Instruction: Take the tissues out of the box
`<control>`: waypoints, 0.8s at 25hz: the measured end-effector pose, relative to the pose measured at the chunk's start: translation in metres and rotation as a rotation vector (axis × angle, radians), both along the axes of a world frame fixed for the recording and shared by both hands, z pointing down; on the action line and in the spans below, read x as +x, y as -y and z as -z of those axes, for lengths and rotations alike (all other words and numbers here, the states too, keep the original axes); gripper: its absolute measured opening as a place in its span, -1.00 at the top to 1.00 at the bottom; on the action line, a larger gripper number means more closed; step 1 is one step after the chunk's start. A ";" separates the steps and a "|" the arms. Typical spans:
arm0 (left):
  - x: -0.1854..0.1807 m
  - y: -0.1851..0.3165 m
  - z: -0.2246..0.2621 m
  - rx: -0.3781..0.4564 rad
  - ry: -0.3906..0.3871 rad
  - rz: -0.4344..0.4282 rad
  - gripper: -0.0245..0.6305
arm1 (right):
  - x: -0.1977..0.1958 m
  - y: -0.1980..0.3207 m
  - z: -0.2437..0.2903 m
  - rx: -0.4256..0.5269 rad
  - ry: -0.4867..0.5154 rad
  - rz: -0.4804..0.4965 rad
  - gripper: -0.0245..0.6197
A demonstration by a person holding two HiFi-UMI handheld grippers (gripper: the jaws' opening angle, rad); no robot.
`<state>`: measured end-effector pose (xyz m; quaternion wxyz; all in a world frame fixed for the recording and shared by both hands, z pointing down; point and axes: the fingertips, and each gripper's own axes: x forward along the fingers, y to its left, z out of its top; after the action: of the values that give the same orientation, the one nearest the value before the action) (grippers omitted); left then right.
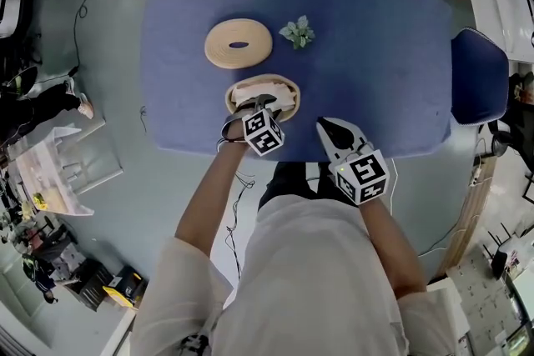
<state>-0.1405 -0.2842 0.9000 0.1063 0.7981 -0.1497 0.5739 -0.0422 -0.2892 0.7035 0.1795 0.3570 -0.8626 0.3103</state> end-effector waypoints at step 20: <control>-0.014 0.022 0.085 0.101 -0.452 0.497 0.89 | -0.003 0.004 0.011 0.028 -0.016 0.037 0.83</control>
<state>-0.1549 -0.3064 0.8153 0.2337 0.8485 -0.3405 0.3309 -0.0447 -0.2928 0.6920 0.1871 0.3458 -0.8719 0.2917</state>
